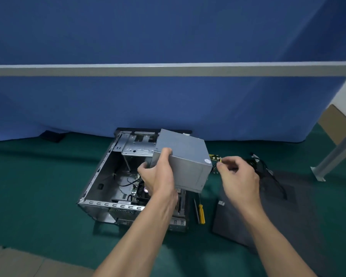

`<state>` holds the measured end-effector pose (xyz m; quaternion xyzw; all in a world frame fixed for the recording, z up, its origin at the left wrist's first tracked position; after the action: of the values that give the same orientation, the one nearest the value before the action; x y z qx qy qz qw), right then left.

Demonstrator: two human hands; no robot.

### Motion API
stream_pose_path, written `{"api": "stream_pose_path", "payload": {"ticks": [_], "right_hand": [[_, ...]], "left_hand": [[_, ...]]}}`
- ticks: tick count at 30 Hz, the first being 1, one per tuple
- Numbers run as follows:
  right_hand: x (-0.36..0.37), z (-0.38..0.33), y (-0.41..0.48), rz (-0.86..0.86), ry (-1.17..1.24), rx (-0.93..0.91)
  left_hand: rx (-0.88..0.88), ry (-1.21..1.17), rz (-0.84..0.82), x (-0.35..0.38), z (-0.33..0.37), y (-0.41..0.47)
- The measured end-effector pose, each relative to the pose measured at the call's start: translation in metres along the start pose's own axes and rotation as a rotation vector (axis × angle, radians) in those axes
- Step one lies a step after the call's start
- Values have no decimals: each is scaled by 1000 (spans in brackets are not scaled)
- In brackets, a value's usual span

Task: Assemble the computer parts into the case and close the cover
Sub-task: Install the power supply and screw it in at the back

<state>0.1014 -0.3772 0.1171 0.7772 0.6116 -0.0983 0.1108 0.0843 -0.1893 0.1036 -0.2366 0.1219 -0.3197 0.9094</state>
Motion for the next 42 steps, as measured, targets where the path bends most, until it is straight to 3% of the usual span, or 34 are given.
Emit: {"api": "stream_pose_path", "payload": {"ticks": [5, 10, 13, 18, 23, 26, 29, 34, 38, 42], "right_hand": [[30, -13, 12, -213, 158, 277], [58, -11, 8, -389, 552, 726], [79, -9, 9, -495, 807, 887], [118, -39, 6, -689, 1263, 880], [143, -53, 13, -347, 1485, 750], [152, -48, 13, -285, 1455, 666], [161, -46, 13, -296, 1447, 719], [159, -36, 16, -432, 1026, 839], [154, -28, 29, -434, 807, 831], [163, -22, 33, -394, 861, 820]], "left_hand": [[290, 76, 78, -16, 10, -7], [785, 235, 19, -23, 34, -11], [1086, 330, -47, -29, 51, -7], [1560, 427, -220, -45, 69, 23], [2013, 420, -443, -59, 83, 59], [2184, 408, -560, -67, 91, 81], [2300, 389, -675, -74, 99, 104], [2480, 303, -791, -71, 103, 119], [2545, 375, -821, -65, 89, 133], [2514, 634, -771, -56, 84, 162]]}}
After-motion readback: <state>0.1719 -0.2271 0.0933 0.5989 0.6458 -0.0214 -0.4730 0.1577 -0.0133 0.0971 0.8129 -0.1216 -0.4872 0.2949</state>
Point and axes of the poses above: each hand's wrist, its own y-axis towards the middle knuckle, its own x-axis out of the palm, z = x × y, the point moved 4 cm from there along y, towards the middle knuckle, and after that the axes turned 11 degrees about y, right-handed, at the moved point
